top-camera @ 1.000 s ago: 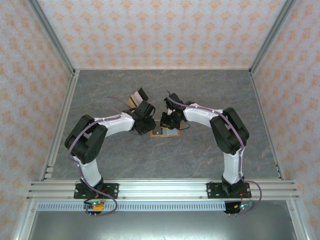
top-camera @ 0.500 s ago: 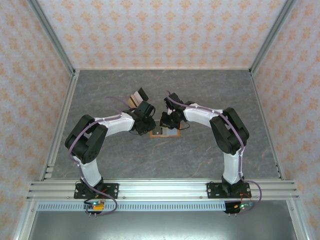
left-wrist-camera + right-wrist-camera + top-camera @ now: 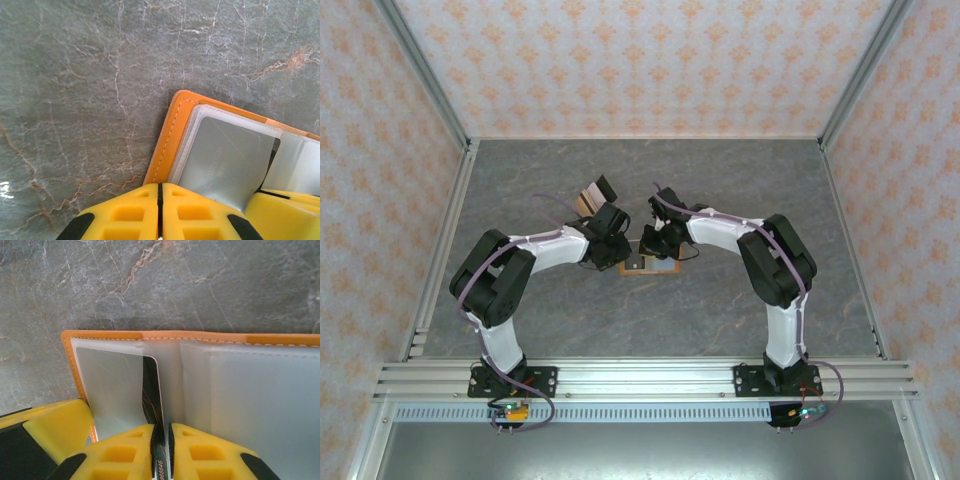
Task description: Take the credit cards out of the card holder
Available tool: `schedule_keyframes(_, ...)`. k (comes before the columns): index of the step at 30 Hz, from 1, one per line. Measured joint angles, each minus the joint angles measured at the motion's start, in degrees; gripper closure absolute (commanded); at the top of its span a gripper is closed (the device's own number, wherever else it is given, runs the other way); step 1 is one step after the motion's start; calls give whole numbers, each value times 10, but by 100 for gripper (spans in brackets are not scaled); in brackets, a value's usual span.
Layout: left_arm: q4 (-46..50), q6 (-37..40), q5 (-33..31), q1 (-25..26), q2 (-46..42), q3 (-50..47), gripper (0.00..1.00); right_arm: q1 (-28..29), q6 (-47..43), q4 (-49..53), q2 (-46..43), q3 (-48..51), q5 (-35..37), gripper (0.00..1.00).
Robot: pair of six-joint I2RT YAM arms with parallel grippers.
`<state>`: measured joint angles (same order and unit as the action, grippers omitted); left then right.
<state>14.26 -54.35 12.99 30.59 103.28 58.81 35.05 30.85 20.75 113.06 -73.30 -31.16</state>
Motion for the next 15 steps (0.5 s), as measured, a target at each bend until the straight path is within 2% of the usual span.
schedule_keyframes(15,-2,0,0,-3,0,0,91,-11,0,-60,-2,33,-38,84)
